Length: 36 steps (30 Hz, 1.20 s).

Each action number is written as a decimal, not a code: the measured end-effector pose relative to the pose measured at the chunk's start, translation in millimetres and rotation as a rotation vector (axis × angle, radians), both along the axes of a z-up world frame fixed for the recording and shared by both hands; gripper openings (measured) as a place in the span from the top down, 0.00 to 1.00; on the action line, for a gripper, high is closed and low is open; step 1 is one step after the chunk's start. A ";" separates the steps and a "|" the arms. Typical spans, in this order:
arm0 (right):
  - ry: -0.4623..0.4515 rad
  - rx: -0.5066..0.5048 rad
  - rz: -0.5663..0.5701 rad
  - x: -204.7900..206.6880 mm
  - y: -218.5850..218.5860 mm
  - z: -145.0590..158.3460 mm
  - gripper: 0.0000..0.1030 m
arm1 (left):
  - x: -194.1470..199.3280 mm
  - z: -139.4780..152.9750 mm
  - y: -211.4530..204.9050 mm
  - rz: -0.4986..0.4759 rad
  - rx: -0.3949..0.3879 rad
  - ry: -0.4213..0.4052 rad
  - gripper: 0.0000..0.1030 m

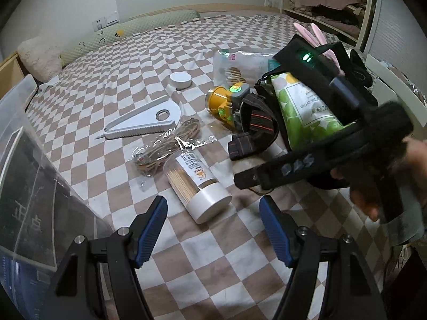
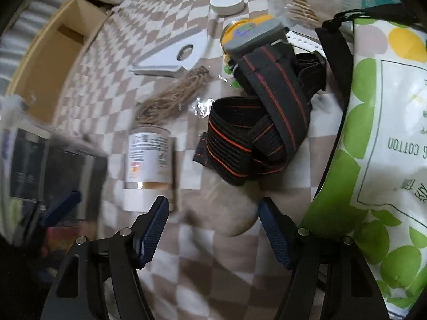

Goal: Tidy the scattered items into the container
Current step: 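Lower the right gripper onto the beige stone and close it, then grasp the toothpick jar with the left gripper while the right holds the stone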

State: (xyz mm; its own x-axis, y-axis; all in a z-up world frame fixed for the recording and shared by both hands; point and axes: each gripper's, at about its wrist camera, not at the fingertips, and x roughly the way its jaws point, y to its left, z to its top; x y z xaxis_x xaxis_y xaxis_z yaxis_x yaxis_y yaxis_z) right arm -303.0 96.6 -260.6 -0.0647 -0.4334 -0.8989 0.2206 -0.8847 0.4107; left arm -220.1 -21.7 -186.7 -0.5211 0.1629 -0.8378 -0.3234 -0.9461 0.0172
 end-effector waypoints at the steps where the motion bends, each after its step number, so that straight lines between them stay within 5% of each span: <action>1: 0.014 0.021 0.008 -0.3 -4.0 -2.3 0.32 | 0.1 -0.9 0.0 0.001 -0.003 -0.003 0.31; 5: 0.088 0.083 0.010 -2.2 -13.6 -4.7 0.33 | -0.3 -4.8 -1.7 0.015 -0.012 -0.014 0.31; 7: 0.120 0.110 0.004 -3.0 -12.7 -4.9 0.50 | -0.8 -6.1 -4.0 0.029 -0.008 -0.020 0.31; 11: 0.103 0.050 0.042 -4.2 1.0 -0.4 0.50 | -3.5 -9.6 -7.8 0.060 0.008 -0.035 0.31; 21: 0.118 0.093 0.254 47.7 8.8 1.6 0.50 | -29.6 -22.8 -13.2 0.222 0.119 -0.119 0.31; 31: 0.098 0.113 0.377 101.0 24.2 4.1 0.50 | -53.7 -53.7 7.3 0.294 0.012 -0.188 0.31; 32: 0.100 0.112 0.390 104.2 25.3 4.4 0.50 | -56.2 -57.0 7.5 0.298 0.002 -0.193 0.43; 36: 0.127 0.091 0.424 111.1 30.0 4.4 0.50 | -63.6 -61.8 3.9 0.314 0.005 -0.202 0.47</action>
State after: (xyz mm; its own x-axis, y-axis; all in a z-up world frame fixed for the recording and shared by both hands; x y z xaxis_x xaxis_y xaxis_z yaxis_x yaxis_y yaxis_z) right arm -191.9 126.6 -256.2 -0.0107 -0.3647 -0.9311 0.6152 -0.7365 0.2814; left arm -283.7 -17.8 -248.5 -0.3702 0.0255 -0.9286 -0.0136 -0.9997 -0.0220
